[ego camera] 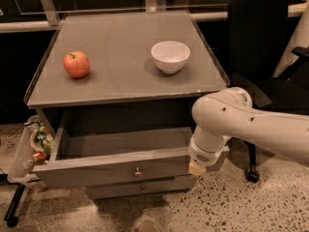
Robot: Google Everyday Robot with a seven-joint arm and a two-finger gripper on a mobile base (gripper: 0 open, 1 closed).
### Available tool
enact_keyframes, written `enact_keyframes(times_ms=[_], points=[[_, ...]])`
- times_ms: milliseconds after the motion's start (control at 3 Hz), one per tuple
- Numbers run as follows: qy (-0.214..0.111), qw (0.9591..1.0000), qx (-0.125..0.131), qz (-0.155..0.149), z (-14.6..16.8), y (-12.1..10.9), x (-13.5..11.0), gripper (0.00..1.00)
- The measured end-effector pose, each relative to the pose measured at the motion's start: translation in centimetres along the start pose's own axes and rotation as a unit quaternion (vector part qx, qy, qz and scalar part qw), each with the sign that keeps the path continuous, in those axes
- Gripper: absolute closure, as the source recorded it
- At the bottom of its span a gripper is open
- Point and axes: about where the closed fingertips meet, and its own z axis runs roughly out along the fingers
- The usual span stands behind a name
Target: Close top drawer
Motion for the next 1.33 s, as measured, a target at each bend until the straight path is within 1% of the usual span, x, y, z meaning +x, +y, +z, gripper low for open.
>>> enact_keyframes(times_ms=[667, 1000, 1333], points=[[0.0, 1.0, 0.0, 0.0, 0.0, 0.0, 0.0, 0.12], [0.0, 1.0, 0.0, 0.0, 0.0, 0.0, 0.0, 0.0], [0.0, 1.0, 0.0, 0.0, -0.01, 0.0, 0.0, 0.0]])
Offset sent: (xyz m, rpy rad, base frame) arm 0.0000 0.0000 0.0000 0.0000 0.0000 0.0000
